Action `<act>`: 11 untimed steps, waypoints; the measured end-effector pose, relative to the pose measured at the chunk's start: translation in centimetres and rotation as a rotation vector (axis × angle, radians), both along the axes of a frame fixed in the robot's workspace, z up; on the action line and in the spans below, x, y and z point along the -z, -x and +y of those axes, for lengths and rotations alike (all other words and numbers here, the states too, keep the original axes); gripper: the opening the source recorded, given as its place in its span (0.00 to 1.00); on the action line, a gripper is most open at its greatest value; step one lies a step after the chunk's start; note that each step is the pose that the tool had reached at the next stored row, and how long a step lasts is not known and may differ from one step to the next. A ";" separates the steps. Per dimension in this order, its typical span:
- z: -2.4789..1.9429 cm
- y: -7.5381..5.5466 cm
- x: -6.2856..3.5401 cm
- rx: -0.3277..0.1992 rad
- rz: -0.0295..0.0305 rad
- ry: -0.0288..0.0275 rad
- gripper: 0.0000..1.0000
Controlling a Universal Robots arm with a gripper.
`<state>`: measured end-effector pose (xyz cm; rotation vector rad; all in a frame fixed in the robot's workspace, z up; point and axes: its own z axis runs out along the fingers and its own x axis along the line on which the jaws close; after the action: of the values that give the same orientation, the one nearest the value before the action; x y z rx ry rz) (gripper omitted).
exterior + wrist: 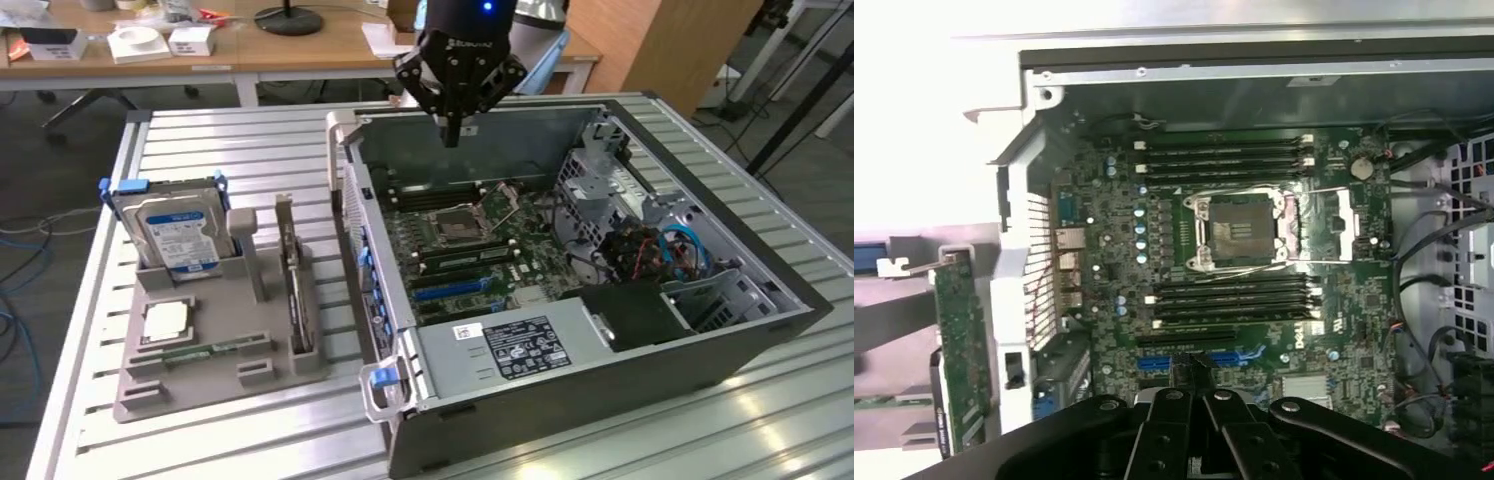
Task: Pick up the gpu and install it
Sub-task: 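Reach for the gpu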
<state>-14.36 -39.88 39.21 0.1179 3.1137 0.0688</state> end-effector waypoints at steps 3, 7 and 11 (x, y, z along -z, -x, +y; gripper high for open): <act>0.00 1.3 0.08 0.001 -0.0001 0.0000 0.10; 0.01 3.1 0.18 0.001 -0.0001 0.0000 0.10; 0.01 4.9 0.28 0.002 -0.0001 0.0000 0.10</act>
<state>-19.24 -39.87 38.93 0.1212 3.1134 0.0687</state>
